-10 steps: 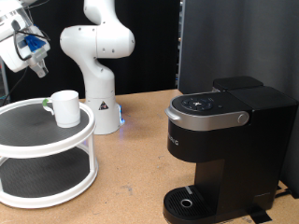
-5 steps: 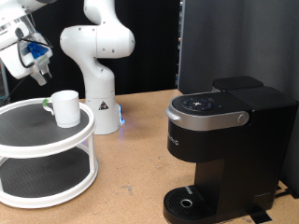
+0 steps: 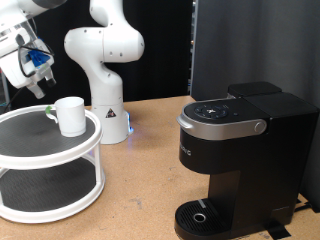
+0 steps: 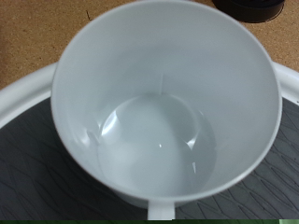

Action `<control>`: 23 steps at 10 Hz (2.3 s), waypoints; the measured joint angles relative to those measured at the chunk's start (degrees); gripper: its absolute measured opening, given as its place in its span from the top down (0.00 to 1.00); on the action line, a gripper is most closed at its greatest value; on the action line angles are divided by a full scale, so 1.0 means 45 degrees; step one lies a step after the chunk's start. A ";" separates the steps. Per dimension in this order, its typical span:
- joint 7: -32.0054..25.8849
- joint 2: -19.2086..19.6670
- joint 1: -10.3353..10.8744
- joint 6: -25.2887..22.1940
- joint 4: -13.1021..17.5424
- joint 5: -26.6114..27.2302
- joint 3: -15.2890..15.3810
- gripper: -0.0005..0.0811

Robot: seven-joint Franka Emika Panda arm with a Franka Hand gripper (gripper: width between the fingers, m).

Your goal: Make a cup of coffee with the keurig machine

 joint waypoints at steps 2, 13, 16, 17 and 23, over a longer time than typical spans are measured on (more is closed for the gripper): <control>-0.0082 0.0005 -0.0001 0.0291 -0.0143 -0.0006 -0.0300 0.02; -0.0399 0.0863 0.0603 0.0614 -0.0335 0.0192 -0.0765 0.01; 0.0023 0.1090 0.0687 0.1360 -0.0547 0.0506 -0.0726 0.01; 0.0130 0.1120 0.0687 0.1484 -0.0582 0.0522 -0.0722 0.01; 0.1087 0.1124 0.0683 0.1995 -0.0844 0.0954 -0.0705 0.01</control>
